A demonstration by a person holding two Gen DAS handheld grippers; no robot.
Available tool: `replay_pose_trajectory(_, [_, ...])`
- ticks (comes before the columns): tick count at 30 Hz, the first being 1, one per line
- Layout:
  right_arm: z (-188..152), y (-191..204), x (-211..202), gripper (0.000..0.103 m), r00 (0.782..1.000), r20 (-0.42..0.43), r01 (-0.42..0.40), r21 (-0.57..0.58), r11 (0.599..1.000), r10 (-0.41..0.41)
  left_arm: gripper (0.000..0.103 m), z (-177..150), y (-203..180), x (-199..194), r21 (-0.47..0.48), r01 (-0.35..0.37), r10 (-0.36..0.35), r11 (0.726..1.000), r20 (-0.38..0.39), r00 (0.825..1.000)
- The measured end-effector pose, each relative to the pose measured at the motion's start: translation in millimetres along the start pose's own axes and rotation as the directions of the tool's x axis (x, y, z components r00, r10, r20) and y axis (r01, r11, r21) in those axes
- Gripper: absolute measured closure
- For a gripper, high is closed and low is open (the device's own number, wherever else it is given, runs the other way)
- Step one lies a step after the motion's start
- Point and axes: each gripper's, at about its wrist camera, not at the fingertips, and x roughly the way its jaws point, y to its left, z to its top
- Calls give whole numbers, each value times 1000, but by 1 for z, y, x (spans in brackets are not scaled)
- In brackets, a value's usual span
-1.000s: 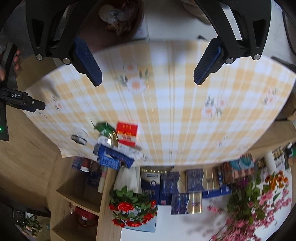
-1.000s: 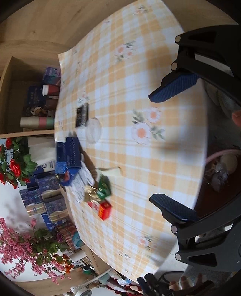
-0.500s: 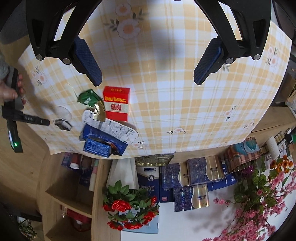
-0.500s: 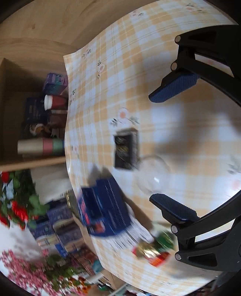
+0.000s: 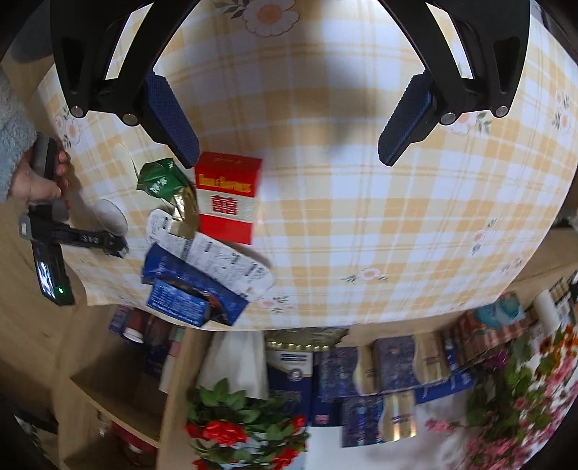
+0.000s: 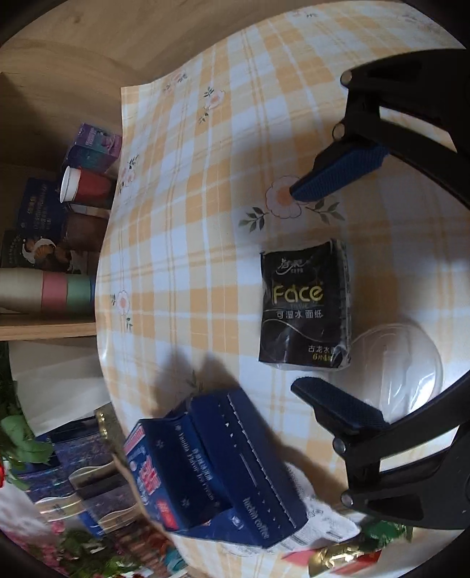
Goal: Collect trash
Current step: 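Grasp the black Face tissue pack with the right gripper while the left grasps the red box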
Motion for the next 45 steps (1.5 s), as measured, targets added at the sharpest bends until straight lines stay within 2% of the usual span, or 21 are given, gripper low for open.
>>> replay_pose_trajectory(1, [-2,3,0,38,1000,2,3,-19,1000,-3,6,0,-2,2,12,4,-4,1000,-2,1000])
replay_pose_trajectory(4, [-8,11,-14,38,997,73,-6,-56,998,10,6,0,-8,12,23,31,-30,999,-23,999])
replay_pose_trajectory(8, [-20,17,-37,38,983,181,-28,-90,996,44,6,2,-10,25,-17,78,-78,997,-50,996])
replay_pose_trajectory(12, [-24,19,-47,38,973,224,-36,-104,994,58,6,8,-19,38,6,95,-95,995,-67,993])
replay_pose_trajectory(15, [-22,17,-46,38,974,215,-52,-94,994,71,8,12,-33,54,68,84,-76,994,-110,991])
replay_pose_trajectory(18, [-21,11,-44,38,975,203,-77,-63,995,89,14,16,-40,67,102,82,-66,991,-149,987])
replay_pose_trajectory(21, [-20,5,-43,38,975,200,-94,-34,995,99,20,21,-38,80,86,73,-55,994,-189,980])
replay_pose_trajectory(23, [-20,4,-43,38,975,198,-99,-24,995,102,27,25,-33,89,50,75,-63,996,-215,975])
replay_pose_trajectory(27, [-21,5,-43,38,974,201,-101,-33,994,106,29,32,-30,97,44,65,-54,997,-223,973])
replay_pose_trajectory(30, [-21,7,-42,38,974,201,-98,-47,994,105,29,38,-35,104,79,59,-41,995,-224,974])
replay_pose_trajectory(31, [-21,8,-42,38,974,201,-96,-52,994,105,32,38,-37,105,91,58,-37,994,-222,974])
replay_pose_trajectory(32, [-21,8,-43,38,974,202,-95,-54,994,104,43,39,-39,105,111,58,-33,992,-217,976])
replay_pose_trajectory(34, [-21,9,-43,38,974,202,-95,-58,994,105,44,40,-42,103,127,57,-29,990,-209,978])
replay_pose_trajectory(37, [-21,9,-43,38,973,201,-99,-66,993,110,45,38,-37,94,91,77,-58,993,-192,980])
replay_pose_trajectory(45, [-20,18,-44,38,979,190,-58,-108,992,78,45,23,-10,43,13,63,-61,998,-141,988])
